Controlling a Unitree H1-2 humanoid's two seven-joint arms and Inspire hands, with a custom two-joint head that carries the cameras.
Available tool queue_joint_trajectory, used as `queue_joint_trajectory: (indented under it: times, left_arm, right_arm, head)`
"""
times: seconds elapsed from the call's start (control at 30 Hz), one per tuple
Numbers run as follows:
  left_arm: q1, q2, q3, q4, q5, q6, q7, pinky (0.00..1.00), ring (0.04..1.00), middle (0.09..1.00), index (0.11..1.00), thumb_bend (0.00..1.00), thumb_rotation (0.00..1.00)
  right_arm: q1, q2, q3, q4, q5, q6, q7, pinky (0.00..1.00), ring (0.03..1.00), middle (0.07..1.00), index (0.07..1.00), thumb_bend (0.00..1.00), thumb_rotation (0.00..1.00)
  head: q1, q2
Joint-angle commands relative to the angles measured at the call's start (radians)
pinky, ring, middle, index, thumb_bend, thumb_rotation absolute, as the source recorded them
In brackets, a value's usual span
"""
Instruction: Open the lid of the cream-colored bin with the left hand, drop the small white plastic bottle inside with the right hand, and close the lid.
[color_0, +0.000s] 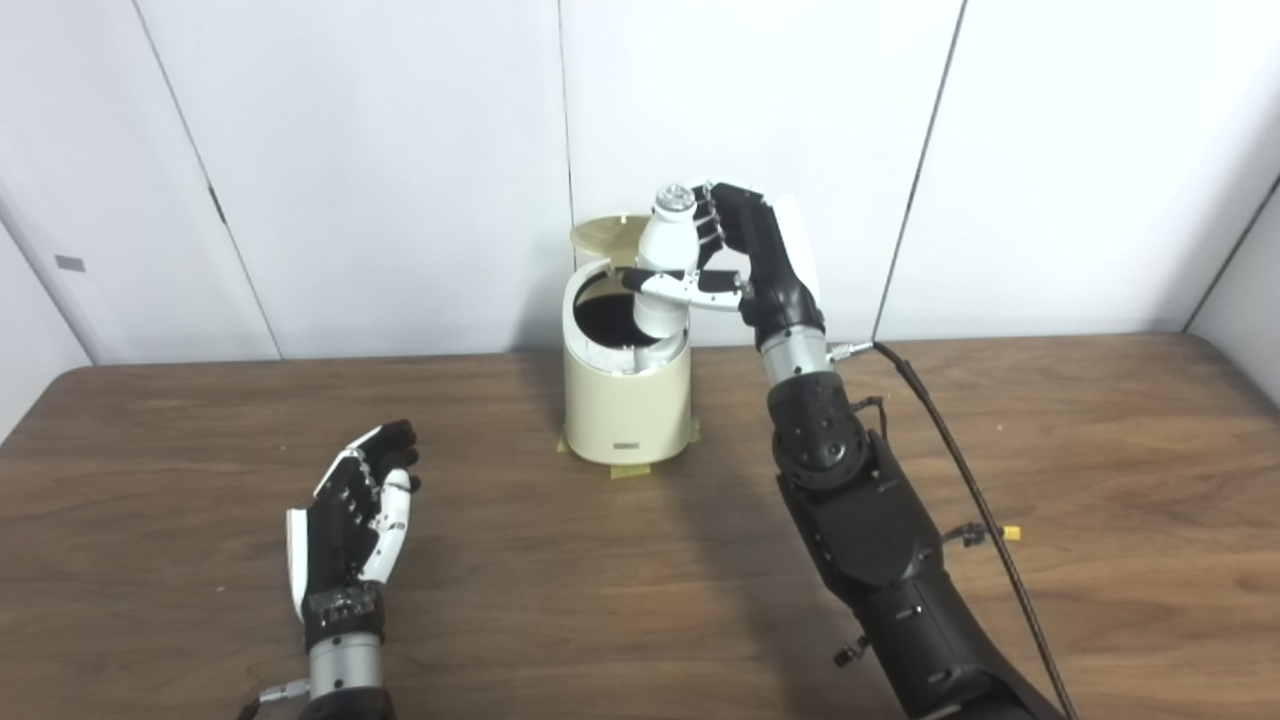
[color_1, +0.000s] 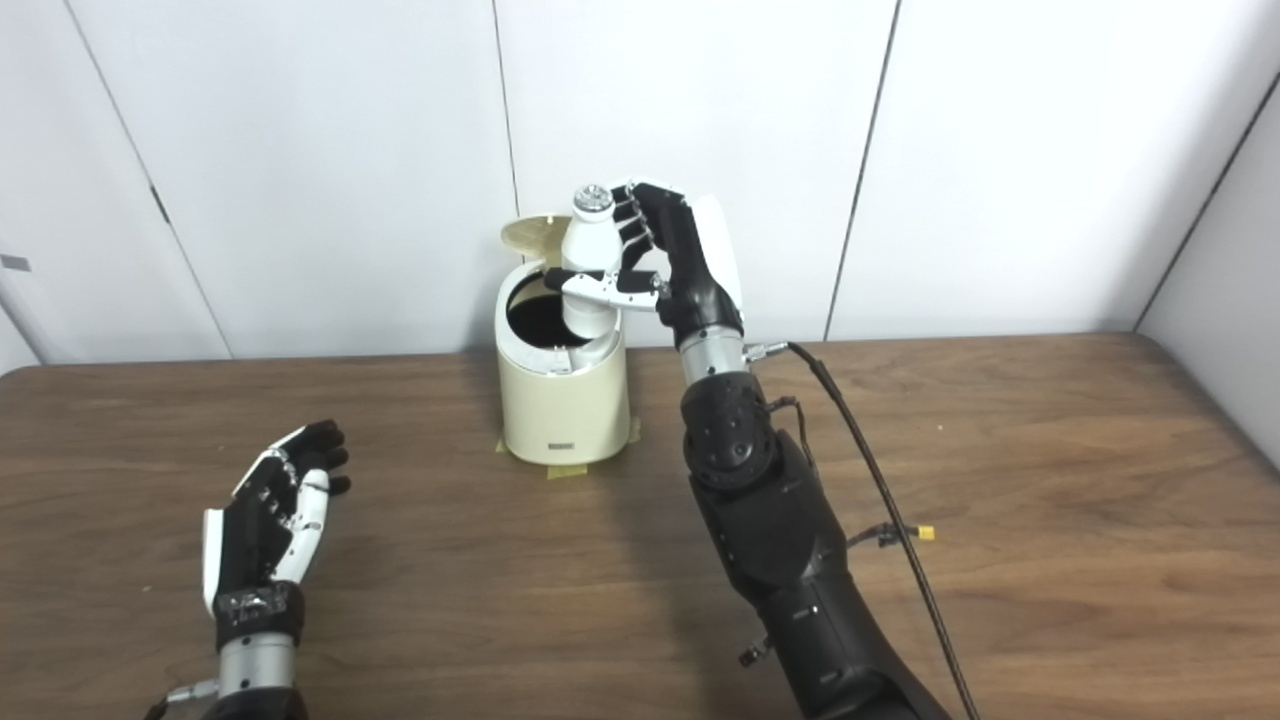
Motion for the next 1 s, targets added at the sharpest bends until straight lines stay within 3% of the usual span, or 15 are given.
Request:
queue_joint_trajectory:
  times: [0.0,0.37,0.5,0.67,0.83,0.97]
  left_arm:
    - [0.045,-0.024,-0.015,0.037,0.005,-0.013,0.005,0.7,0.755,0.752,0.741,0.17,0.43]
    - [0.047,-0.027,-0.022,0.038,0.007,-0.019,0.003,0.7,0.759,0.755,0.747,0.16,0.4]
    - [0.048,-0.033,-0.024,0.032,0.01,-0.008,0.007,0.7,0.756,0.753,0.745,0.17,0.41]
    - [0.048,-0.036,-0.028,0.032,0.017,-0.008,0.01,0.7,0.755,0.751,0.743,0.16,0.41]
    - [0.047,-0.038,-0.031,0.033,0.016,-0.009,0.007,0.71,0.761,0.757,0.744,0.17,0.43]
    - [0.049,-0.036,-0.033,0.035,0.022,-0.016,0.008,0.7,0.759,0.756,0.742,0.17,0.45]
  right_arm:
    - [-0.069,0.01,0.002,-0.012,-0.012,-0.064,-0.028,0.33,0.428,0.477,0.51,0.52,0.0]
    - [-0.09,0.01,0.023,0.112,-0.038,-0.299,-0.085,0.34,0.413,0.484,0.533,0.51,0.0]
    - [-0.101,0.002,0.049,0.15,-0.059,-0.344,-0.133,0.34,0.413,0.482,0.533,0.51,0.0]
    - [-0.11,-0.036,0.158,0.168,-0.08,-0.346,-0.235,0.36,0.421,0.486,0.513,0.52,0.0]
    - [-0.119,-0.092,0.311,0.209,-0.133,-0.346,-0.383,0.37,0.424,0.494,0.505,0.52,0.0]
    - [-0.129,-0.118,0.391,0.248,-0.15,-0.346,-0.475,0.37,0.422,0.499,0.5,0.52,0.0]
  head:
    - [0.0,0.0]
    - [0.007,-0.007]
    - [0.013,-0.009]
    - [0.016,-0.01]
    - [0.019,-0.011]
    - [0.019,-0.011]
